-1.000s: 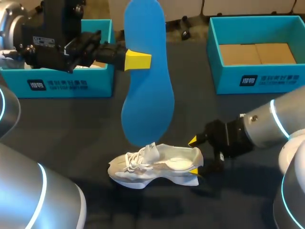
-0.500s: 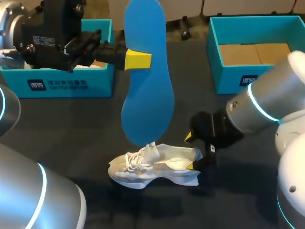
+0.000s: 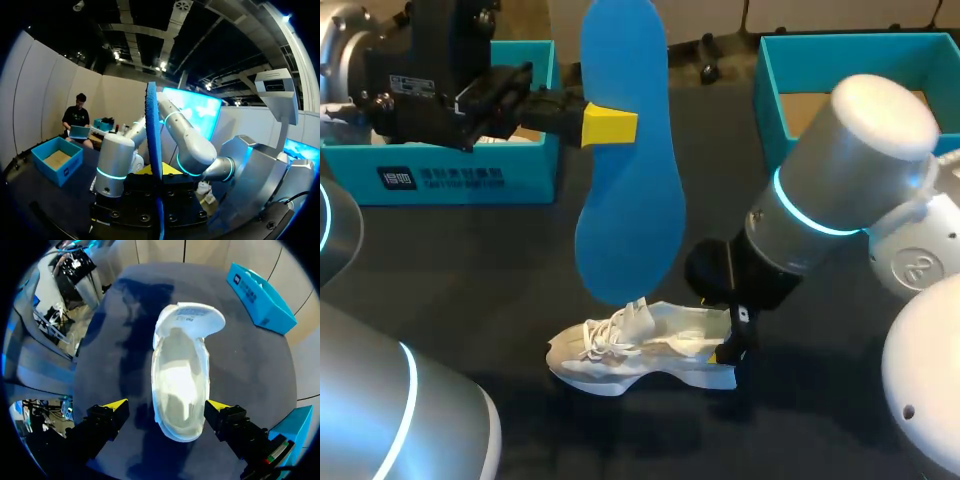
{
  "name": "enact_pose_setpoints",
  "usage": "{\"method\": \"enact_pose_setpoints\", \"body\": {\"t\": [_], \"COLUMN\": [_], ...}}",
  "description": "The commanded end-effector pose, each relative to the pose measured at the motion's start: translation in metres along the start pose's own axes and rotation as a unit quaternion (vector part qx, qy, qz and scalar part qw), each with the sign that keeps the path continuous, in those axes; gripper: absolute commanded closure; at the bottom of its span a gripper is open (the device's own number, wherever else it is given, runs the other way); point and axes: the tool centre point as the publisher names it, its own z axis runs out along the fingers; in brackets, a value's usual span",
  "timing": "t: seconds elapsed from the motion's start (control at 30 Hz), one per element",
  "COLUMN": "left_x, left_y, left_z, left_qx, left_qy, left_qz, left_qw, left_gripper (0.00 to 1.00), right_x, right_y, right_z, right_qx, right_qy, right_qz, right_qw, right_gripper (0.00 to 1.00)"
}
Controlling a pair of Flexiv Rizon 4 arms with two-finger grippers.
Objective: Take the shoe out of the shoebox, open the shoe tongue, remove and reinsert the insole, then place the shoe into the shoebox
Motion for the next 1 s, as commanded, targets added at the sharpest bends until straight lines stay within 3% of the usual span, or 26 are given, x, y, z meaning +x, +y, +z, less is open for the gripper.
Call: {"method": "enact_pose_setpoints", "body": {"t": [0.03, 0.4, 0.53, 0.7, 1.0], "left_x": [-0.001, -0.001, -0.001, -0.001, -0.001], "left_y": [-0.001, -0.001, -0.001, -0.001, -0.001], "left_z": [0.001, 0.001, 0.001, 0.001, 0.001], "left_qx": [-0.002, -0.002, -0.002, -0.002, -0.002], "left_qy": [0.001, 0.001, 0.001, 0.001, 0.001], "left_qz": [0.0, 0.0, 0.0, 0.0, 0.0], "left_qw": [1.0, 1.0, 1.0, 1.0, 1.0], "left_gripper": [1.0, 1.0, 1.0, 1.0, 1.0], "right_x": [0.0, -0.006, -0.004, -0.008, -0.036], "right_y": [-0.001, 0.0, 0.003, 0.006, 0.021], "right_z": [0.01, 0.01, 0.007, 0.001, 0.006], "right_qx": [0.12, 0.131, 0.105, 0.103, 0.109], "right_qy": [-0.011, -0.015, -0.023, -0.028, -0.023], "right_qz": [0.002, 0.006, -0.007, -0.007, -0.023], "right_qw": [0.993, 0.991, 0.994, 0.994, 0.994], "right_gripper": [0.0, 0.0, 0.0, 0.0, 0.0]}}
